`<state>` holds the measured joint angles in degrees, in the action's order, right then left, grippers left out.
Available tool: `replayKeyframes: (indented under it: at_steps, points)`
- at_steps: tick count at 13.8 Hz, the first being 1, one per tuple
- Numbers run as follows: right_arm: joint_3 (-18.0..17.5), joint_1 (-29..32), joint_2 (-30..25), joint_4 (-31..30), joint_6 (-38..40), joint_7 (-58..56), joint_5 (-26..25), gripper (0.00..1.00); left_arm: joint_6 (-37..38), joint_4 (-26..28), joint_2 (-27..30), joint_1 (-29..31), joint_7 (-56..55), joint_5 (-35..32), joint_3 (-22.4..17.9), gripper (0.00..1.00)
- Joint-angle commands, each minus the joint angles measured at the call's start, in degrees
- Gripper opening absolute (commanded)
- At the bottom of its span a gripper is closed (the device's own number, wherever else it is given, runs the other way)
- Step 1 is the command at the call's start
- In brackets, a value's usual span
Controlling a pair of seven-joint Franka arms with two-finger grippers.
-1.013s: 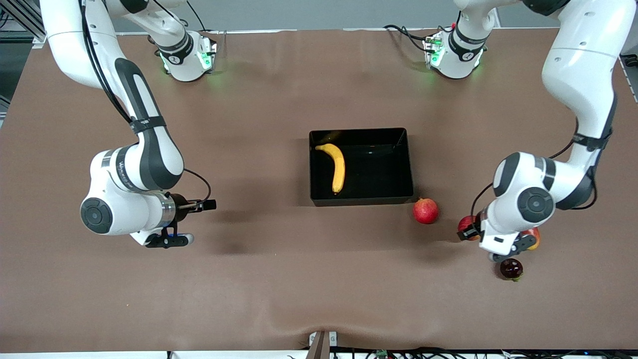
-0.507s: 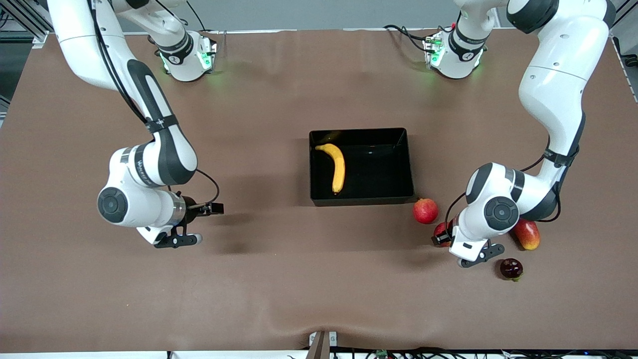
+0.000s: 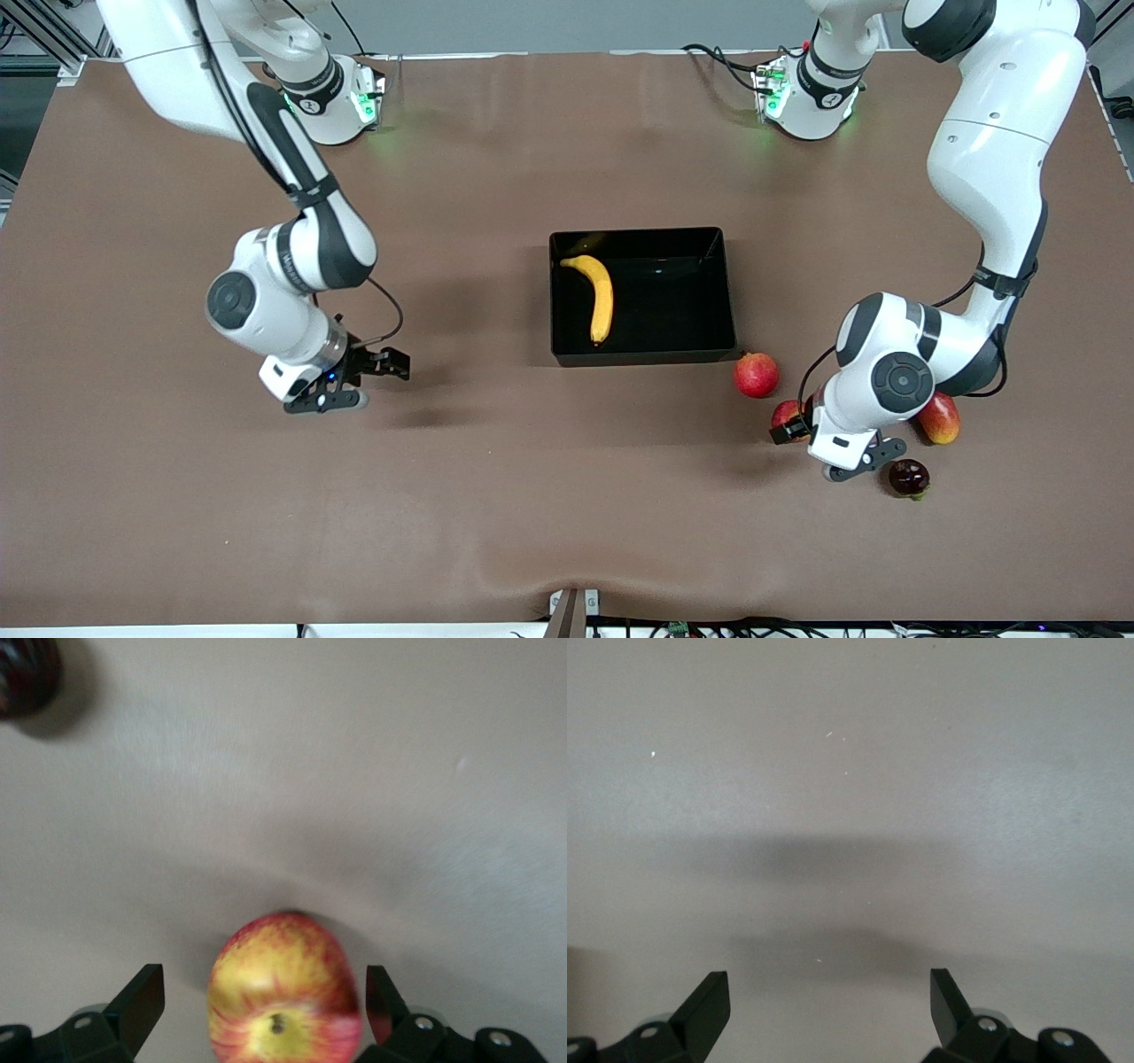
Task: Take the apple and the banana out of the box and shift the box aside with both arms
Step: 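Release the apple and move the left gripper to the banana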
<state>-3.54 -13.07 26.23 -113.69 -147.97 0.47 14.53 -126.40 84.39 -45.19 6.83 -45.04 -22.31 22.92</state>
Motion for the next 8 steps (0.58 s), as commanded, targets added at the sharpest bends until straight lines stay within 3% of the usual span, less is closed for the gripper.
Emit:
replayKeyframes:
  at_steps: [1,5,8]
  points:
    - [-1.46,0.15,-3.02,-7.67,-9.15,-0.47,0.94,1.00,3.33,0.86,6.06,-0.23,-0.75,-0.98,1.16,1.00]
    - [-2.08,0.50,-2.94,-8.13,-10.15,-0.30,0.94,1.00,10.72,0.69,10.20,-2.86,-2.94,-0.89,7.21,1.00]
    - [-2.17,0.24,-3.20,-8.13,-10.15,-0.03,0.94,1.00,11.35,0.95,10.30,-7.69,-9.42,-0.89,10.56,1.00]
